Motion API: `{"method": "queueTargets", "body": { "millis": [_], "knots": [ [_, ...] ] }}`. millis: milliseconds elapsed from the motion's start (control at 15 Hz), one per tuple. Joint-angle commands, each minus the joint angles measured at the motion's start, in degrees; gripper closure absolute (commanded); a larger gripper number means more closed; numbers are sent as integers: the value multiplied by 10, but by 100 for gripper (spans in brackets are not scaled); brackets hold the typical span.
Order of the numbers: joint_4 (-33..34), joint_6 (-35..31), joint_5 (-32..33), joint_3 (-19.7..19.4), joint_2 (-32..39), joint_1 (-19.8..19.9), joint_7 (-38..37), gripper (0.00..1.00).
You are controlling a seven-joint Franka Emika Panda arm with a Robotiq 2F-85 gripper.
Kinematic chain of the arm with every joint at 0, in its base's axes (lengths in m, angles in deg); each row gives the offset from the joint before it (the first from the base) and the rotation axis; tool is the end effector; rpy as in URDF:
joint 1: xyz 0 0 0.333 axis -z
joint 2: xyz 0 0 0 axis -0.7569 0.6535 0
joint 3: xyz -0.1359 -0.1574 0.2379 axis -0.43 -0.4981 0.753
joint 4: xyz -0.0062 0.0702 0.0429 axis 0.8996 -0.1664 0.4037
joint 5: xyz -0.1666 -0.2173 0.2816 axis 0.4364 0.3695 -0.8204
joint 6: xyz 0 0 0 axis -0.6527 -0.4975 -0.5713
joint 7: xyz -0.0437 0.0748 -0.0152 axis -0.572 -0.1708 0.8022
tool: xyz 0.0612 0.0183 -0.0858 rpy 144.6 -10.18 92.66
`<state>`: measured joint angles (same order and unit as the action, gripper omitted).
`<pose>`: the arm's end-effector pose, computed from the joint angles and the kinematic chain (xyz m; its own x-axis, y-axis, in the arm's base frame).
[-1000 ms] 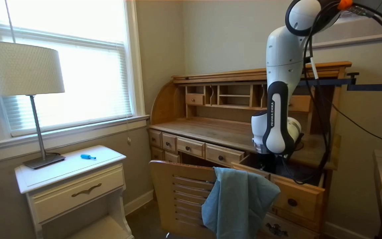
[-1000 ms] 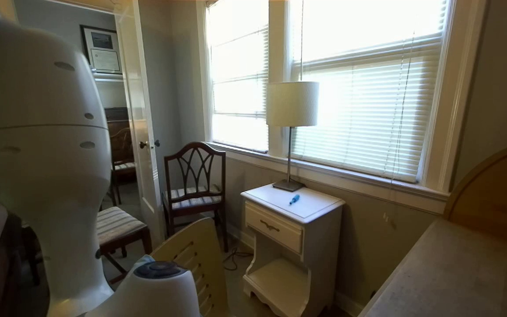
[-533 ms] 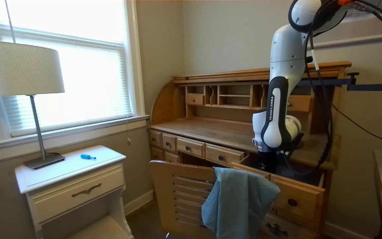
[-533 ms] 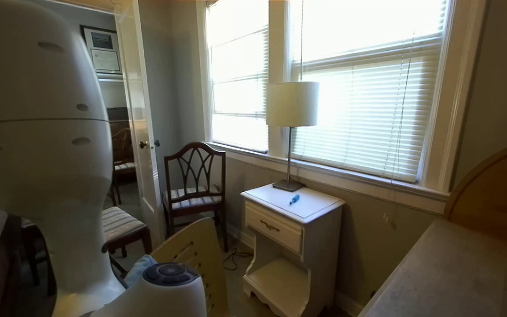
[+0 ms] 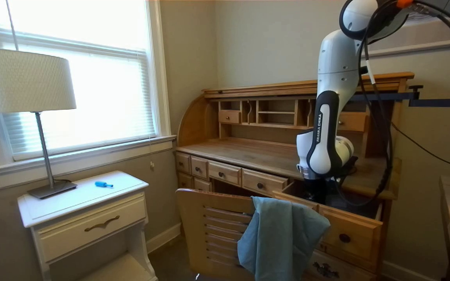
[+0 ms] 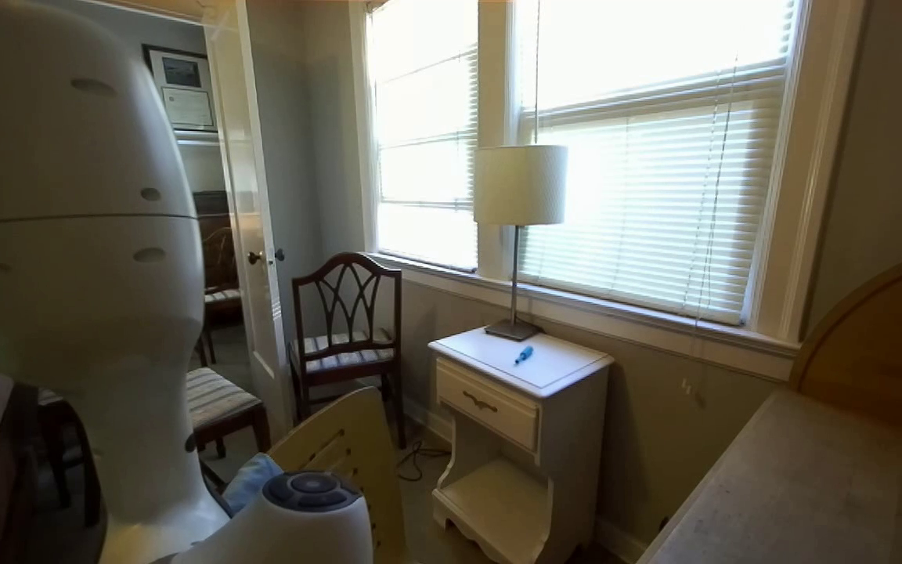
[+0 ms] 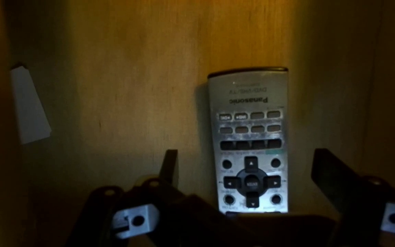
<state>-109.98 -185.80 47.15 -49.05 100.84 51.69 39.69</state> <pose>0.4757 -0.1316 -0.0664 0.9920 0.0139 -0.1251 0.0339 -0.9867 0.1591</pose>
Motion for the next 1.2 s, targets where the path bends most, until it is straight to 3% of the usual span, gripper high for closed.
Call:
{"method": "queueTargets", "body": {
  "millis": [0,267,333,400,800,1133],
  "knots": [
    [10,-19,10,-19,22,-23,-14,0],
    [16,-33,8,-23,37,-32,-13,0],
    [16,-36,7,-25,39,-34,-14,25],
    [17,-39,7,-27,41,-37,-15,26],
    [18,-45,6,-40,48,-55,-18,69],
    [-14,-53,1,-57,21,-74,-33,69]
  ]
}}
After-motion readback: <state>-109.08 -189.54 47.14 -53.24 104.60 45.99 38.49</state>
